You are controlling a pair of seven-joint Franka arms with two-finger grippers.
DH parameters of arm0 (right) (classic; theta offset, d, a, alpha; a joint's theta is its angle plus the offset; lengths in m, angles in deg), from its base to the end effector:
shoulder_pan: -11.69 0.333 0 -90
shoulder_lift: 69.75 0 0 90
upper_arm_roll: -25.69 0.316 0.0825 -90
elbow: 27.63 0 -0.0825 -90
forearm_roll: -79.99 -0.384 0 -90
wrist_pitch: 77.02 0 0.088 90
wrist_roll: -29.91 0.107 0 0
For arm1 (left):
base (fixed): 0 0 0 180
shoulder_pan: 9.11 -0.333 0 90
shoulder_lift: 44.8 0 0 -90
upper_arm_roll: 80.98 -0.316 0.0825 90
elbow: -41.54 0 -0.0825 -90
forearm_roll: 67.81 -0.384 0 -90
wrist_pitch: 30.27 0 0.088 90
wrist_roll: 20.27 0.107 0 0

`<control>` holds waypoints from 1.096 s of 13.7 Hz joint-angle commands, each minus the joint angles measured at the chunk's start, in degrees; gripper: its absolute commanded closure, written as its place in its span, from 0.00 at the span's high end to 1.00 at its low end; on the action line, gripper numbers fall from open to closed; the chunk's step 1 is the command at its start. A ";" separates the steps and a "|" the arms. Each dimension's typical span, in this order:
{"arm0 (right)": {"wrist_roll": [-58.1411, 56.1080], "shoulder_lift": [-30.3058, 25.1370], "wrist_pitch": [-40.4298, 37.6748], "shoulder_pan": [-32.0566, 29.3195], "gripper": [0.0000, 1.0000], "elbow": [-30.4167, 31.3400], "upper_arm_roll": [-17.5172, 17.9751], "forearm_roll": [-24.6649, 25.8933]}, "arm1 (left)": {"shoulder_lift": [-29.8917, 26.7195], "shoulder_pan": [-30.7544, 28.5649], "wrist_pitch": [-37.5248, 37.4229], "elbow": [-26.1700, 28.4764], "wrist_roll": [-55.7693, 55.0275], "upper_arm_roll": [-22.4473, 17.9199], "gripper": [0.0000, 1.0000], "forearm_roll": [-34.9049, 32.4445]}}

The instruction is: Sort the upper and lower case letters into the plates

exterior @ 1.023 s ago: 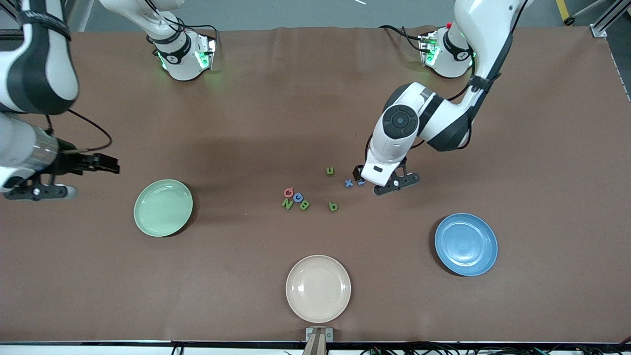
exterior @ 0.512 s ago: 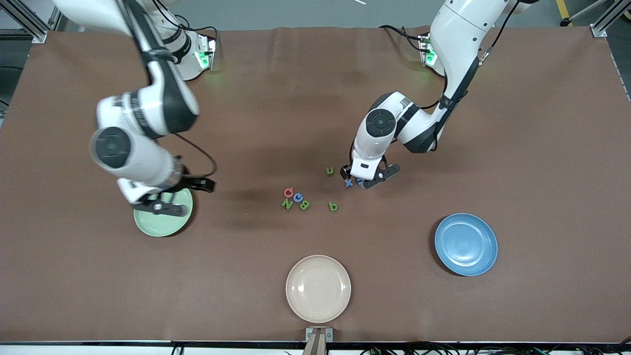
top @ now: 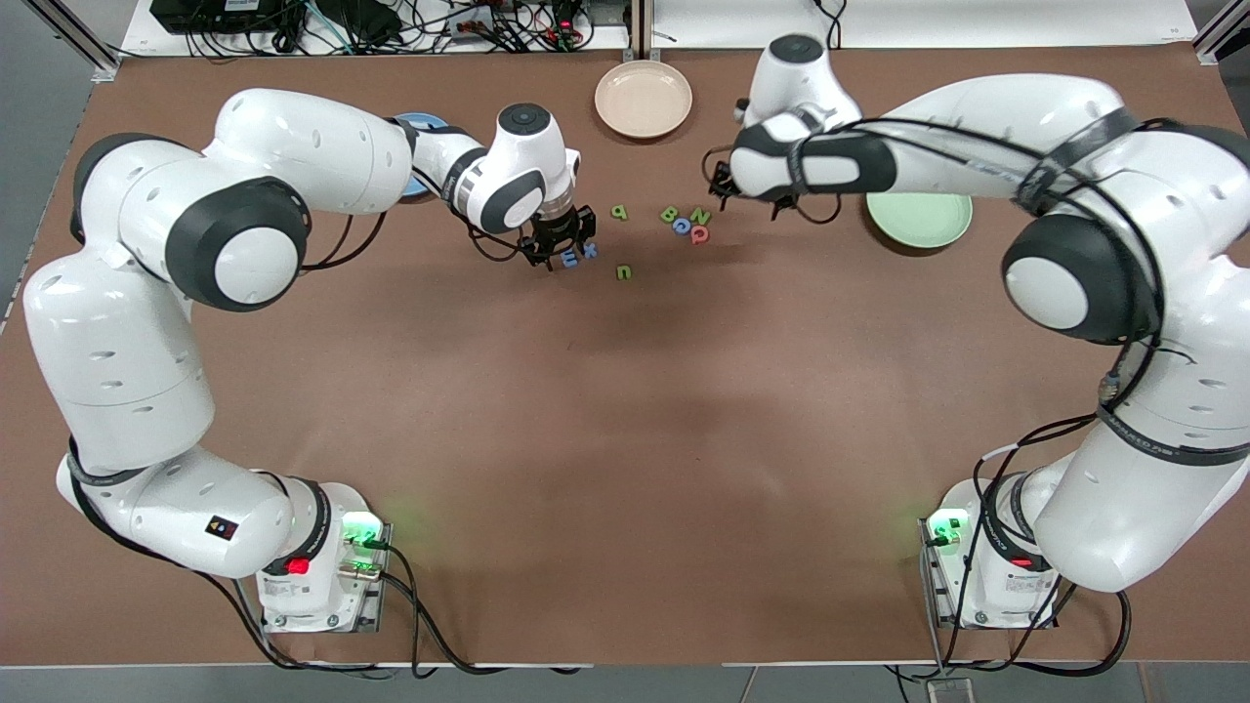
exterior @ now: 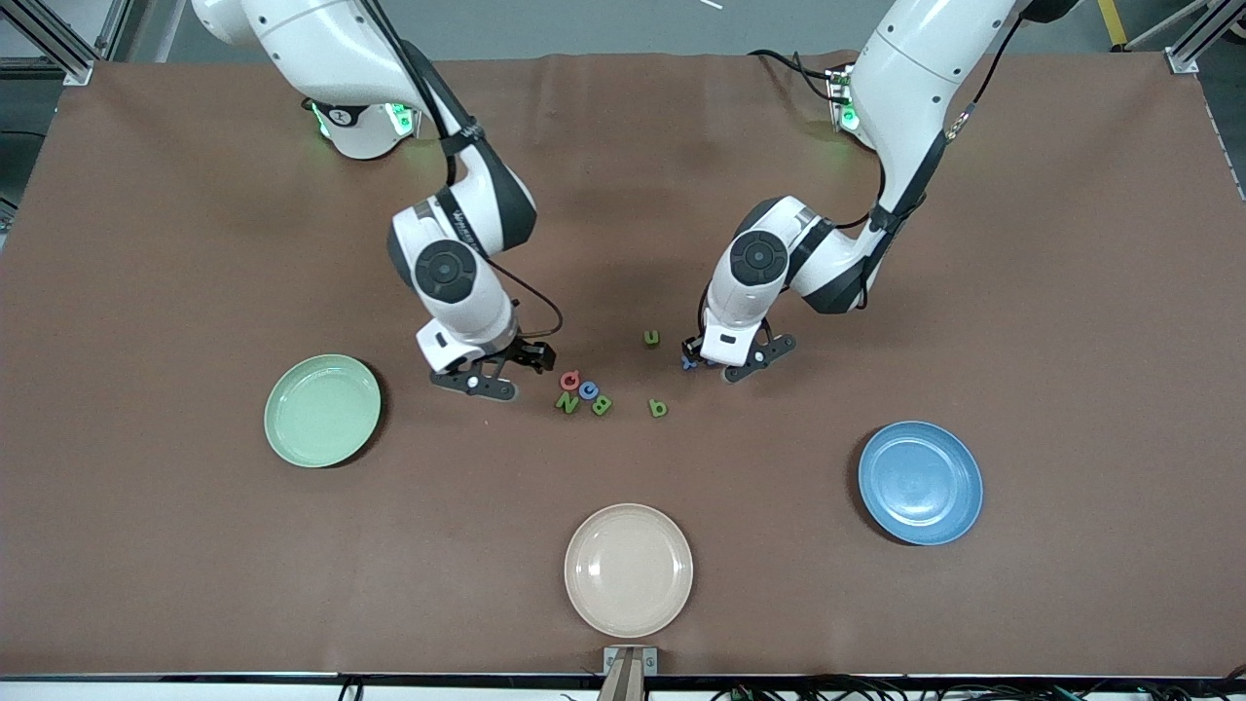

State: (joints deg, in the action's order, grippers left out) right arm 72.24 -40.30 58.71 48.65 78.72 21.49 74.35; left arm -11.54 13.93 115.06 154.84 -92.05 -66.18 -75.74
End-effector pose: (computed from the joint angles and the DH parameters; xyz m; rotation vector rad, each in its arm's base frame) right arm 0.5378 0.3508 0.2435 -3.0947 0.3544 0.0298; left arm 0.4837 -0.3737 0.1792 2.9985 0.7960 -0.0757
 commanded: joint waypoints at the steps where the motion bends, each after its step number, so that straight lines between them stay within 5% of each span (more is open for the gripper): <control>1: 3.26 2.78 4.44 2.75 0.95 0.18 -0.72 -0.51 | 1.10 -0.10 0.83 -0.62 -0.20 -0.03 0.67 -2.00; 5: 4.25 6.13 8.15 4.96 0.92 -0.35 -0.80 0.19 | 2.51 -0.19 0.84 -1.76 -0.20 -0.12 0.47 -2.53; 8: 4.86 7.72 8.24 5.67 0.89 -2.10 -0.98 0.28 | 2.34 -0.71 0.66 -3.34 0.06 -0.56 0.00 -2.62; 15: 4.86 10.18 9.74 6.02 0.84 -3.60 -1.07 0.81 | -2.42 -15.90 -3.03 -7.19 5.41 -0.74 0.00 -7.17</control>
State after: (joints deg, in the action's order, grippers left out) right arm 75.80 -31.05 68.19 53.83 76.29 21.21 74.51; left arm -13.26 2.63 113.56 149.57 -88.31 -67.44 -80.37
